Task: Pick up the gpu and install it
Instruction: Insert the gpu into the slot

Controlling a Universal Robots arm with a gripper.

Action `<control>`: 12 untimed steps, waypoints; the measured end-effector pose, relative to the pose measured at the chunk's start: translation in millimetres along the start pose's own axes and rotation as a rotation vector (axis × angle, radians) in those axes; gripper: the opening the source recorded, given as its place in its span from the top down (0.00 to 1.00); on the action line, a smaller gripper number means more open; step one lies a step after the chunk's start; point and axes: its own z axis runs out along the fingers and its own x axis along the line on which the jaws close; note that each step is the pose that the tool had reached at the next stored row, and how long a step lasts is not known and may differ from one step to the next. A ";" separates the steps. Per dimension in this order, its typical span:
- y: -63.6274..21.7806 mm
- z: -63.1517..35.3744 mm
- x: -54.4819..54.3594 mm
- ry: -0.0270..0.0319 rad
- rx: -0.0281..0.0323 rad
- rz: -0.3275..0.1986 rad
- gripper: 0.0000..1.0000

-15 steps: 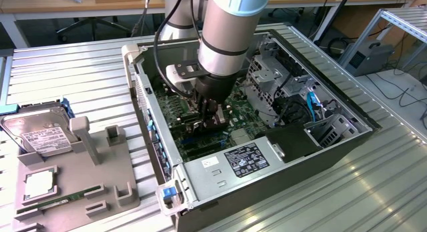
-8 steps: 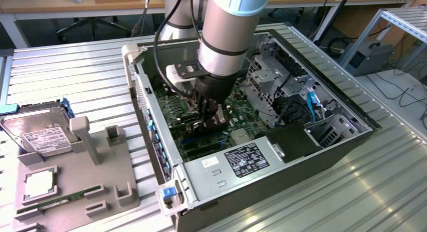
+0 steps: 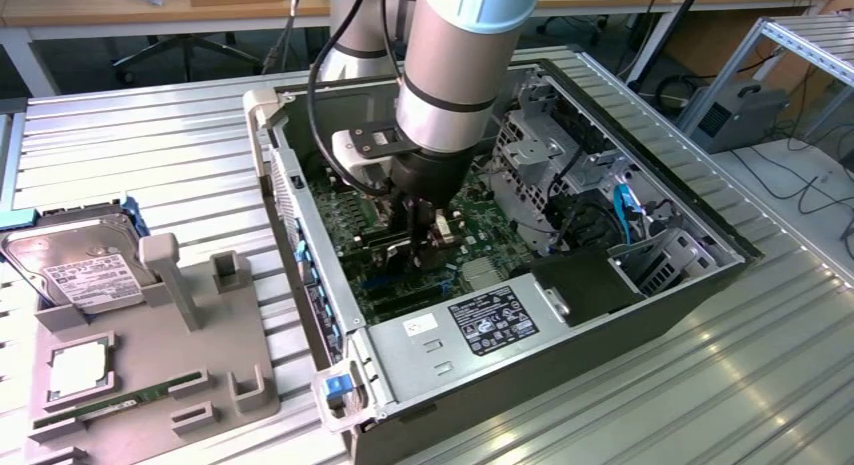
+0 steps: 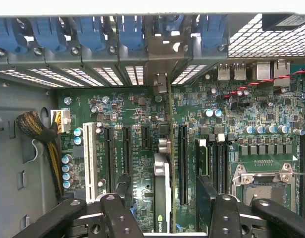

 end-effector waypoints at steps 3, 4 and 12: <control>0.0 0.0 0.0 0.0000 0.0000 0.000 0.36; 0.0 0.0 0.0 0.0000 0.0000 0.000 0.36; 0.0 0.0 0.0 0.0000 0.0000 0.000 0.29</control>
